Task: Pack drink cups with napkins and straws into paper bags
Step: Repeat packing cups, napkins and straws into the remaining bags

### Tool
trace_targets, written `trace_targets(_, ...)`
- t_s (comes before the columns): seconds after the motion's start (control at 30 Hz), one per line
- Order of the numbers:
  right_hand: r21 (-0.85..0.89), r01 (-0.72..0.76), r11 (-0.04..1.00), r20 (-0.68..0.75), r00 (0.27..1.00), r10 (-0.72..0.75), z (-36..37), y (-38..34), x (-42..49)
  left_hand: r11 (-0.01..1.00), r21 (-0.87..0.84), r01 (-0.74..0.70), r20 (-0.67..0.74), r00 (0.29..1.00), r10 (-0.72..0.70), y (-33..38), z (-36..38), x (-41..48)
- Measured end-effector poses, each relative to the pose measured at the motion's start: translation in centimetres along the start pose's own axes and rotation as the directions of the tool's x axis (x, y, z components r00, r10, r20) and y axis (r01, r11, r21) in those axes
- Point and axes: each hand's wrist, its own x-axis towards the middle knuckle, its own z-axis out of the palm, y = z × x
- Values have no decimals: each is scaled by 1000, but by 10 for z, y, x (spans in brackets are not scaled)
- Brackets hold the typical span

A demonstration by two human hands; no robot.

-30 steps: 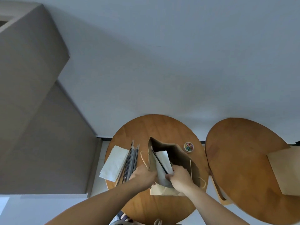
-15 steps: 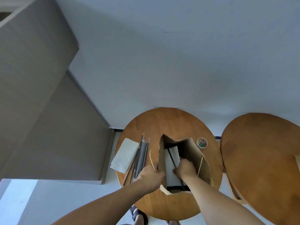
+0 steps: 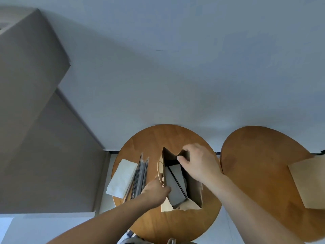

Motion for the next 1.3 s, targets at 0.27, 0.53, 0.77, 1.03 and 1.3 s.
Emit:
trace_targets(0.27, 234, -534, 812, 468, 794, 388, 18, 62, -10, 1000, 7, 16, 59, 998, -17, 12, 3, 3)
trace_targets(0.53, 399, -455, 796, 549, 814, 190, 57, 41, -13, 995, -44, -88, 166, 982, 94, 38, 8, 0)
trace_targets(0.77, 448, -491, 747, 576, 798, 178, 66, 42, -19, 996, -78, -42, 269, 961, 61, 34, 13, -3)
trace_targets(1.03, 558, -516, 650, 592, 796, 124, 59, 32, -19, 990, -116, -87, 312, 943, 119, 30, 20, 0)
trace_targets(1.3, 385, -185, 904, 379, 925, 28, 61, 46, -20, 965, 263, -4, -34, 999, 14, 39, 22, 13)
